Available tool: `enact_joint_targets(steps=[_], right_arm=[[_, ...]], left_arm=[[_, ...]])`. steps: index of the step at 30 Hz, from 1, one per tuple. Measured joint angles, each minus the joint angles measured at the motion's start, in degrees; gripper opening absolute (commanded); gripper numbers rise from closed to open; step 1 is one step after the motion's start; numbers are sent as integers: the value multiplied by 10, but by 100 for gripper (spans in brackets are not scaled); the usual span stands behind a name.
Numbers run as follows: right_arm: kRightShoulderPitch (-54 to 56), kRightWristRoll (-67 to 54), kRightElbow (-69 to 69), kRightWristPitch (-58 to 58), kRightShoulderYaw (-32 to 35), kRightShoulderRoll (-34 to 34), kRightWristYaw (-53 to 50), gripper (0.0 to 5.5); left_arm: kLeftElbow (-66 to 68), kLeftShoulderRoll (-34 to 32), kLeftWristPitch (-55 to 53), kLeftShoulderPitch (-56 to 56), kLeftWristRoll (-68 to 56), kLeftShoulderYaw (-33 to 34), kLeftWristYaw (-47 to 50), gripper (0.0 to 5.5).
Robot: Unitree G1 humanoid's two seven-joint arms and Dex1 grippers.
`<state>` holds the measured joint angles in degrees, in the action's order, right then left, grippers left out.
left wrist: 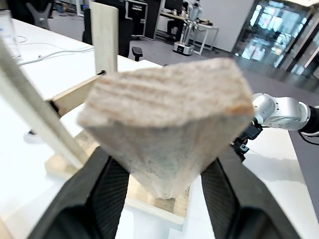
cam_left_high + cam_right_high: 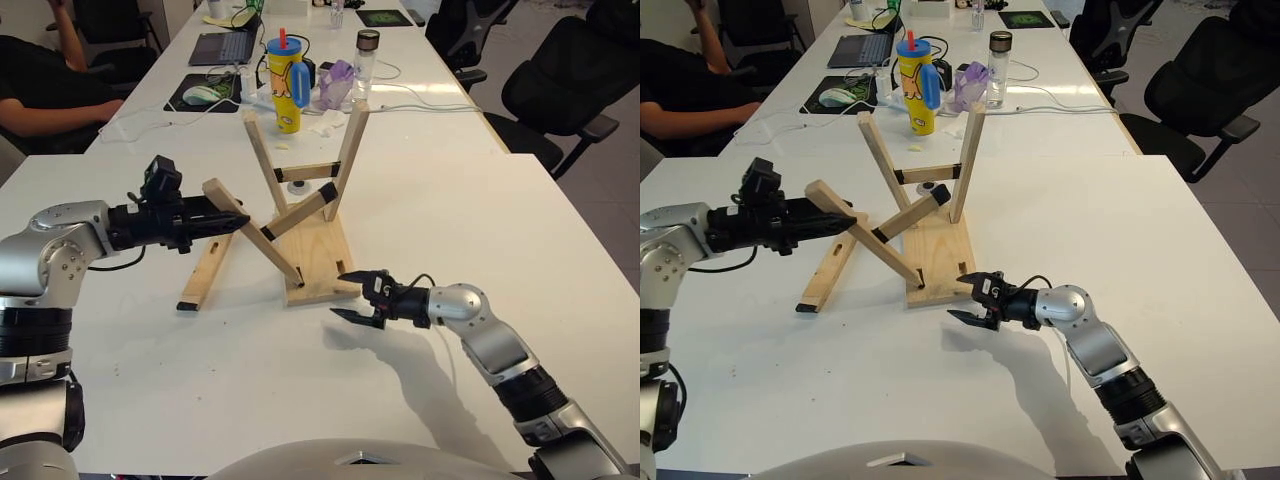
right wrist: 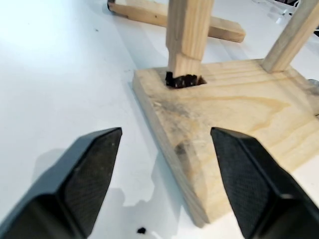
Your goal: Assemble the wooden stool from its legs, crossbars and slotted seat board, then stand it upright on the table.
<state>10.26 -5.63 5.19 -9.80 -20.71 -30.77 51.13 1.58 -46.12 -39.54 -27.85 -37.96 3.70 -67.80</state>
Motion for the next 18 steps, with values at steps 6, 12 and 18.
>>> enact_joint_targets(steps=[6,12,18], right_arm=[[0,30,-4,-35,-12,-2,-3,331],[23,53,-13,-61,-24,4,-21,331],[28,53,-5,-98,-29,15,-30,331]], left_arm=[[5,-13,39,-34,38,-40,-28,202],[-28,-28,63,-57,90,-101,-41,202],[-67,-8,98,-22,101,-116,2,202]])
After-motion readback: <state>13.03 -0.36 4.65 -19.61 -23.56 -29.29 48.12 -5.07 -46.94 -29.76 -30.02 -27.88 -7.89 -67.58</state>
